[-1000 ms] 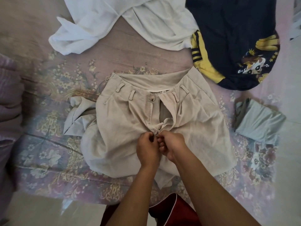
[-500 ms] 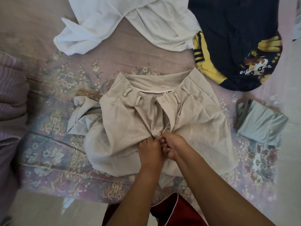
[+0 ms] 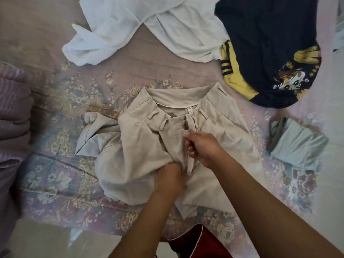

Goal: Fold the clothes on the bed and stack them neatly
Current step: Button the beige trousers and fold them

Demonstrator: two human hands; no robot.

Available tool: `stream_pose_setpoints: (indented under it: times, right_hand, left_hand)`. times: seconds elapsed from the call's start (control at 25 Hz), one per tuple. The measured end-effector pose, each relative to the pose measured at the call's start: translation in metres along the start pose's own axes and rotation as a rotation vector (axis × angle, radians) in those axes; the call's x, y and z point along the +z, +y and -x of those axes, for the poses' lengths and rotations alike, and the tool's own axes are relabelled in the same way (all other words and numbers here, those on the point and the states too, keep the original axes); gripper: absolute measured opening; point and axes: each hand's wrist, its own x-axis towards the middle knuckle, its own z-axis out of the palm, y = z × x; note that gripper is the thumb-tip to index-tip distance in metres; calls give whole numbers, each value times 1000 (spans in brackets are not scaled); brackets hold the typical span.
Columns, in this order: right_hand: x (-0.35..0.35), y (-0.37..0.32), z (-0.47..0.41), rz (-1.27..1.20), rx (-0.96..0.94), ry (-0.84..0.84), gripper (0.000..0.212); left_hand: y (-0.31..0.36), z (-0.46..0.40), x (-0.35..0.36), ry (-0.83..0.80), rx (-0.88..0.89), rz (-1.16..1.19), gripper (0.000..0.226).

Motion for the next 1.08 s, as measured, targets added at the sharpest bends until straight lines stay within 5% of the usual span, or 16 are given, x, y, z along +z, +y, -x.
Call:
stream_pose_setpoints:
  times: [0.2, 0.36, 0.48, 0.6, 0.68, 0.88, 1.08]
  right_hand:
    - [-2, 3, 0, 72, -130, 26, 24]
    - [-7, 7, 3, 137, -233, 32, 25]
    - [-5, 12, 2, 186, -272, 75, 33]
    - [-10, 16, 0, 356, -269, 205, 52]
    - [-12, 17, 1, 463, -298, 264, 44]
    - [-3, 0, 1, 333, -519, 327, 35]
    - [-13, -10, -15, 189, -382, 389, 30]
  left_hand:
    - [11, -40, -58, 487, 74, 468, 18]
    - [24, -78, -80, 201, 145, 204, 46]
    - [28, -93, -94, -24, 193, -33, 27]
    - [27, -97, -109, -93, 202, 168, 39]
    - [25, -96, -114, -107, 184, 266, 40]
    - [24, -93, -116, -155, 149, 384, 21]
    - [21, -91, -114, -137, 111, 516, 9]
